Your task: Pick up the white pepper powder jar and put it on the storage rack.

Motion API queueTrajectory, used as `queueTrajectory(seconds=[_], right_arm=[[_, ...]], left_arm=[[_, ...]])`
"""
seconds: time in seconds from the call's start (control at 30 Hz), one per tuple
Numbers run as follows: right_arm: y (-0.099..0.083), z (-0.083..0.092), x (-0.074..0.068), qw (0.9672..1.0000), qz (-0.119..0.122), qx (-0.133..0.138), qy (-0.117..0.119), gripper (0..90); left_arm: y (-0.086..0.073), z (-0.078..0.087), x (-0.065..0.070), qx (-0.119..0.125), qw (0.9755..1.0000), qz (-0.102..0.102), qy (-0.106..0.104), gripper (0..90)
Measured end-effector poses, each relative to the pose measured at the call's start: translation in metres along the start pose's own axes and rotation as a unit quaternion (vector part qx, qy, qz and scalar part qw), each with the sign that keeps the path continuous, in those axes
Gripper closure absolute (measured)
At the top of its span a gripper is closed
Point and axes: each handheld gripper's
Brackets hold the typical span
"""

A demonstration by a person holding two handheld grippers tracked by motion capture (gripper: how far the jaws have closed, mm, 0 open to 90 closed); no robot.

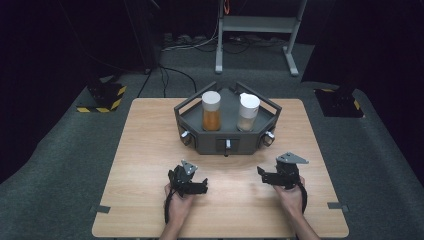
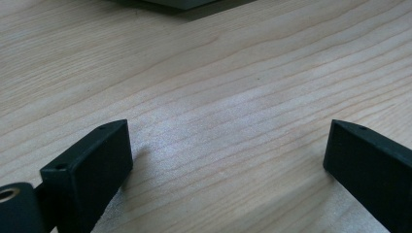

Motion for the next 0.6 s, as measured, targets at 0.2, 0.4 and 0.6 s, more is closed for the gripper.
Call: queueTrajectory(seconds=[0.2, 0.4, 0.6], right_arm=[[-0.005, -0.002, -0.001, 1.0000, -0.003, -0.009, 0.000, 12.9], [-0.011, -0.006, -0.002, 0.9998, -0.005, -0.019, 0.000, 12.9], [-0.016, -0.009, -0.004, 0.9996, -0.007, -0.028, -0.001, 13.1]], left_arm=[[0.000, 0.000, 0.000, 0.000, 1.0000, 0.000, 0.000, 3.7], [0.000, 0.000, 0.000, 0.000, 1.0000, 0.001, 0.000, 3.7], [0.000, 0.000, 0.000, 0.000, 1.0000, 0.000, 0.000, 3.7]])
Point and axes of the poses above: each handheld gripper's, and its own axes: z roughly backward along the jaws, y roughly out of its top, x roughly to its right, and after that the axes turned 5 degrees about x, right-handed
